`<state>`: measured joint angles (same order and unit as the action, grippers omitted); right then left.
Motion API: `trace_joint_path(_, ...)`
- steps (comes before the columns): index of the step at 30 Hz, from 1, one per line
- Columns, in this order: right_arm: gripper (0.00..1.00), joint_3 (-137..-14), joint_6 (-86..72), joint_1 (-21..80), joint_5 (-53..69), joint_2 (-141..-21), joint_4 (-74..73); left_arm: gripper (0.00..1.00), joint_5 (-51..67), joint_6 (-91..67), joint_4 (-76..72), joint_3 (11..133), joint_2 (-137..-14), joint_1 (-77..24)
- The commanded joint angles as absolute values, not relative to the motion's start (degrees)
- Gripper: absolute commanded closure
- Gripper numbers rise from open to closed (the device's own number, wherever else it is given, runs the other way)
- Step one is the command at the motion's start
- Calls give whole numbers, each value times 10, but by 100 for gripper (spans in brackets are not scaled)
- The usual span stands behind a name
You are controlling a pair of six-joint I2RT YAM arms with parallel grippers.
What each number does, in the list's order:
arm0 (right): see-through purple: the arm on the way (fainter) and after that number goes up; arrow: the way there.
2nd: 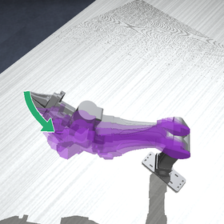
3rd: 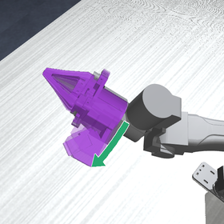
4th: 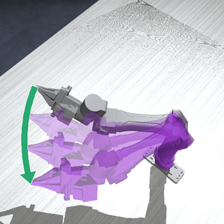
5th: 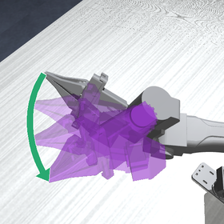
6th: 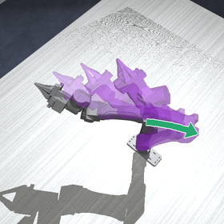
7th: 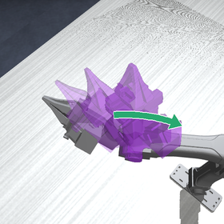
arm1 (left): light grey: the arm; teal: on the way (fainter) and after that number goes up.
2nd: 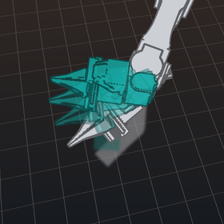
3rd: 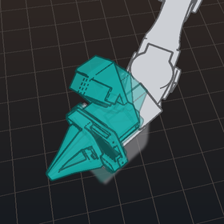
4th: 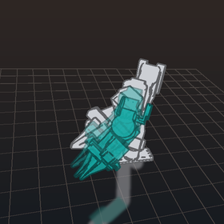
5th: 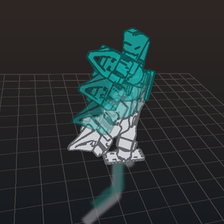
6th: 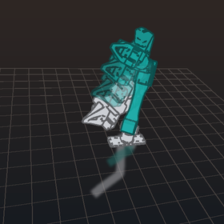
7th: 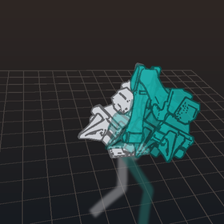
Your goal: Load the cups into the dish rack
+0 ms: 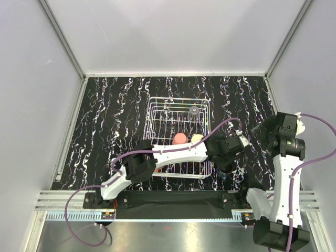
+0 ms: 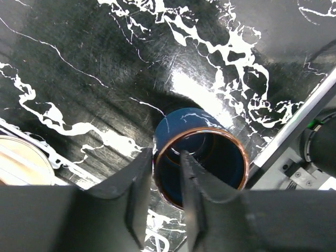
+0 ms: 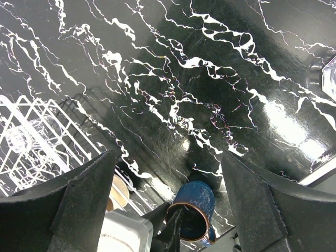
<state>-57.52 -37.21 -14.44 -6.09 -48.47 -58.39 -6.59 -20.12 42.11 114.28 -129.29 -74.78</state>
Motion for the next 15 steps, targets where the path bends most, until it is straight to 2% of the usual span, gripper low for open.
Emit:
trace_joint_path(1, 12, -604, -366, -148, -58, -475, -591, 72, -73, -193, 420, 1143, -1299, -747)
trace_joint_path(2, 12, -608, -365, -148, -59, -474, -591, 74, -73, -192, 420, 1143, -1298, -748)
trace_joint_path(5, 12, -615, -365, -148, -59, -473, -597, 89, -72, -190, 421, 1146, -1299, -748)
trace_joint_path(6, 12, -617, -364, -148, -58, -474, -597, 100, -72, -190, 423, 1150, -1298, -748)
trace_joint_path(15, 12, -635, -351, -148, -47, -470, -609, 100, -63, -171, 440, 1176, -1223, -745)
